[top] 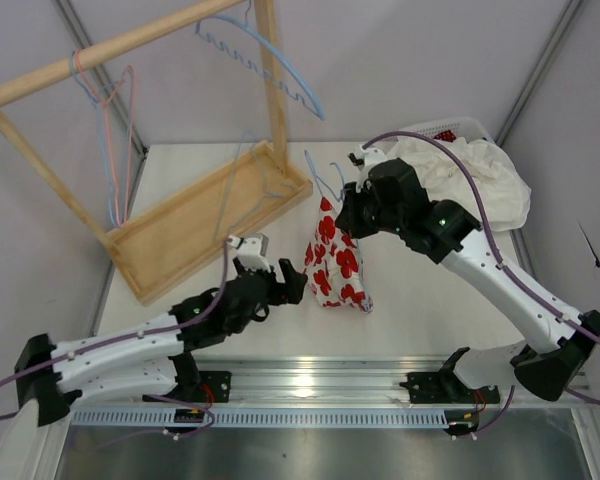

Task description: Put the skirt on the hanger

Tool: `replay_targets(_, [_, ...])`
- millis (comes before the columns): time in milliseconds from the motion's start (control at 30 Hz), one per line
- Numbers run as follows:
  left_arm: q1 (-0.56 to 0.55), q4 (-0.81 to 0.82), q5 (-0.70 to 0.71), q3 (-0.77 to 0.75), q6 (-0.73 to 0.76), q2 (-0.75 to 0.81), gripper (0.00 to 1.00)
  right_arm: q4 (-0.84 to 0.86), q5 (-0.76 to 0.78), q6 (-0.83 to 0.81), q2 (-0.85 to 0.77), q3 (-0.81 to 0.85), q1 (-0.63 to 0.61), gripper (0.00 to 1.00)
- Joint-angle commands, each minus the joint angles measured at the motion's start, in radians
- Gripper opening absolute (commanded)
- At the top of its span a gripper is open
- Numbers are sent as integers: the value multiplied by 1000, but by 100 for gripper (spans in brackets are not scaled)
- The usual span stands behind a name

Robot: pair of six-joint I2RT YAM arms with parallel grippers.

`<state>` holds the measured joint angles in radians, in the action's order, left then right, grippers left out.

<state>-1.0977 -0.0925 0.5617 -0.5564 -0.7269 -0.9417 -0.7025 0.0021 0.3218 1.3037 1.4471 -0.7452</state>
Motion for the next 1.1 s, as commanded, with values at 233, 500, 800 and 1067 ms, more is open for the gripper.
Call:
replay_targets(233, [205, -219, -210, -483, 516, 95, 99, -348, -156, -194, 146, 363, -22, 0])
replay_targets(500, [256, -202, -428, -626, 993, -54, 100, -410, -234, -179, 172, 476, -19, 0])
replay_targets(800, [272, -67, -499, -672, 1172, -159, 97, -400, -355, -165, 167, 486, -22, 0])
replay_targets(1067, [275, -15, -552, -691, 1250, -264, 84, -373, -405, -156, 175, 486, -23, 0])
